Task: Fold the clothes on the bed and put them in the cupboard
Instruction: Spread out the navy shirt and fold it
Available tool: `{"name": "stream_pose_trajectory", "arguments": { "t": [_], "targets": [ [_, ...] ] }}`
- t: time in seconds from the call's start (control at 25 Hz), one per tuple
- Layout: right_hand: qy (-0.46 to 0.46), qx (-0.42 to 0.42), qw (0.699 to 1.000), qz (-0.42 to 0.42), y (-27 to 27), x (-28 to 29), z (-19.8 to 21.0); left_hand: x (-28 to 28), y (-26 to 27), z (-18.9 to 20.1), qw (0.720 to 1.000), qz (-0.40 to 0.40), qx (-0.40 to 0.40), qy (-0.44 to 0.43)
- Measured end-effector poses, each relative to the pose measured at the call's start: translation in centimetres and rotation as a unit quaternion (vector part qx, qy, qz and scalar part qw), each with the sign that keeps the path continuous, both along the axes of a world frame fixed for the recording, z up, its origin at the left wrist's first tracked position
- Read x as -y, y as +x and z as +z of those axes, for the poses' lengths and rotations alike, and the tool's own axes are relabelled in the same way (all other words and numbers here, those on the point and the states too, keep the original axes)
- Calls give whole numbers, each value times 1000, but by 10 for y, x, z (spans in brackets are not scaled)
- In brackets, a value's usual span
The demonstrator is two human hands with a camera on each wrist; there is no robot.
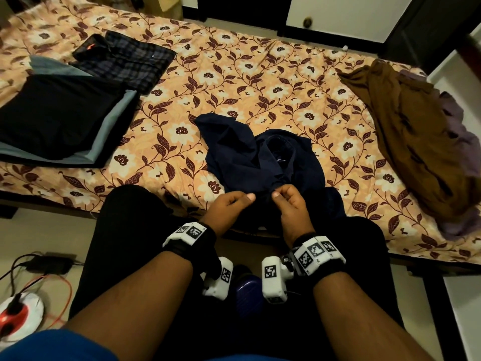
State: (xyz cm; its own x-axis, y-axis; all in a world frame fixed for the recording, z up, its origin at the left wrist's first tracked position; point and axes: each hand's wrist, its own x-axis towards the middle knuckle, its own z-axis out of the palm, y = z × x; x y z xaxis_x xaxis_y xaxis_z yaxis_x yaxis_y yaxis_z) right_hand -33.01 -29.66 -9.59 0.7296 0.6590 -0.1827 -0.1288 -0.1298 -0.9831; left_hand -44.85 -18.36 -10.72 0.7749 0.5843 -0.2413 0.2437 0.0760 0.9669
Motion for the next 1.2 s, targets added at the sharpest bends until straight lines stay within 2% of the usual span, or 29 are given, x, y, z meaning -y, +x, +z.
{"name": "stream_pose_trajectory", "arguments": {
  "t": [0.04,0.12,0.2,0.28,0.32,0.4,0.44,0.48,0.56,0.6,0.64,0.68,0.72,0.76,0.8,0.88,0.92,0.96,1.0,1.04,1.08,1.12,1.16,1.2],
  "targets": [
    [13,-32,999,-12,1,1,1,-1,-2,-3,999,-35,-12,-28],
    [14,-33,999,-15,5,2,7,-6,-3,-5,997,-35,-32,53],
    [-11,43,999,14,13,4,21,-15,-2,6,991,40,1,131],
    [-49,134,987,81,24,6,45,-27,4,30,975,111,46,189],
    [-68,170,976,122,32,6,60,-34,8,47,958,130,65,248],
    [-93,223,951,195,55,4,93,-54,15,83,904,131,99,395],
    [-105,224,940,235,74,4,110,-66,20,104,881,118,115,443],
    [-128,204,928,285,93,4,127,-82,25,127,882,84,112,450],
    [-191,184,893,364,132,0,165,-121,37,177,916,-48,47,395],
    [-221,218,873,375,149,-5,186,-139,45,205,917,-136,-20,375],
    [-245,281,853,365,163,-15,210,-155,56,235,895,-189,-98,393],
    [-264,381,825,324,175,-34,253,-171,75,277,867,-184,-143,441],
    [-272,469,801,254,182,-56,281,-184,89,300,857,-126,-158,474],
    [-256,548,779,167,187,-79,320,-193,104,333,851,-31,-131,508],
    [-230,582,775,92,186,-94,361,-197,115,363,840,70,-83,532],
    [-164,575,802,-7,178,-107,414,-188,122,401,817,211,42,534],
    [-147,556,817,-27,172,-105,417,-180,119,402,820,235,89,514],
    [-133,533,835,-28,162,-98,405,-170,111,388,834,226,119,489],
    [-111,499,860,-16,148,-87,378,-155,101,360,865,188,150,441],
    [-79,437,896,5,134,-73,340,-135,90,323,909,139,178,352],
    [-36,346,937,33,115,-60,294,-112,75,278,949,92,191,232],
    [9,239,969,54,95,-47,244,-89,60,232,973,70,187,115],
    [42,122,990,63,76,-37,196,-66,46,186,982,66,176,25],
    [57,9,997,57,57,-27,153,-44,34,143,984,76,159,-28]
  ]
}}
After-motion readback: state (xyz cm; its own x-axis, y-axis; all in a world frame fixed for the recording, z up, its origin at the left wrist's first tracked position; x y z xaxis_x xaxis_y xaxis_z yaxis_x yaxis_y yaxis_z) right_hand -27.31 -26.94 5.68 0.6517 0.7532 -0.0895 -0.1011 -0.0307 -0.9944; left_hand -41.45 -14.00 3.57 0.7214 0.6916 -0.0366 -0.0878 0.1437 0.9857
